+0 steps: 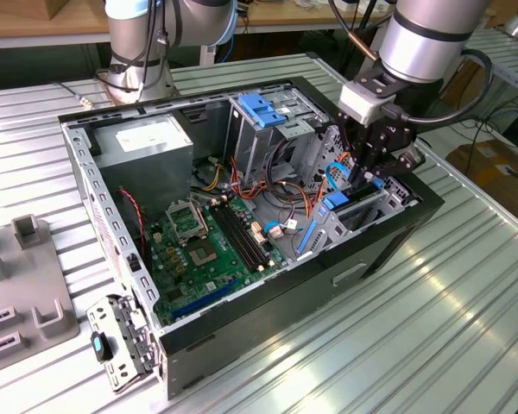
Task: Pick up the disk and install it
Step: 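Insert the first disk wire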
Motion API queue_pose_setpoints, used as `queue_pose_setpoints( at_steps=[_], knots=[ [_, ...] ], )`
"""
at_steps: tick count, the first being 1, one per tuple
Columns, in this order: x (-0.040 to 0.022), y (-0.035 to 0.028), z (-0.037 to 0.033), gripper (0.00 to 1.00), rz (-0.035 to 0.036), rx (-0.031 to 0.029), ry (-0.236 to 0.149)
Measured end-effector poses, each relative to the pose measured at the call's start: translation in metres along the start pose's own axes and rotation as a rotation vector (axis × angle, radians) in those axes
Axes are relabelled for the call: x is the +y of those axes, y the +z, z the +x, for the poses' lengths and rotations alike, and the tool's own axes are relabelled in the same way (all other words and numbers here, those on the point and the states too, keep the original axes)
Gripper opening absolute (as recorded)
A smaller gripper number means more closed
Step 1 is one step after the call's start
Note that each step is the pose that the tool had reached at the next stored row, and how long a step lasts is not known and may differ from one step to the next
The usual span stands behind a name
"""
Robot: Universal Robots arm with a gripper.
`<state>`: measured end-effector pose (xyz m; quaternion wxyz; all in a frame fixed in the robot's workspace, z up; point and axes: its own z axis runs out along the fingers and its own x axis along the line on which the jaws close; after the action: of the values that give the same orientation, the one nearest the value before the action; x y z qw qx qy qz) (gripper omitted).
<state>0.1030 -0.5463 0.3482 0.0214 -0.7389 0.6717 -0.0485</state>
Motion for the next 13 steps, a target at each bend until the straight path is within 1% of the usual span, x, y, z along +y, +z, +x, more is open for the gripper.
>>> queue_pose_setpoints(
  at_steps=[10,13],
  knots=[
    [0.0003,0.0008,0.0001,0.16,0.0,0.0001,-0.001],
    [0.0004,0.0022,0.0,0.16,0.0001,-0.0002,-0.001]
  ],
)
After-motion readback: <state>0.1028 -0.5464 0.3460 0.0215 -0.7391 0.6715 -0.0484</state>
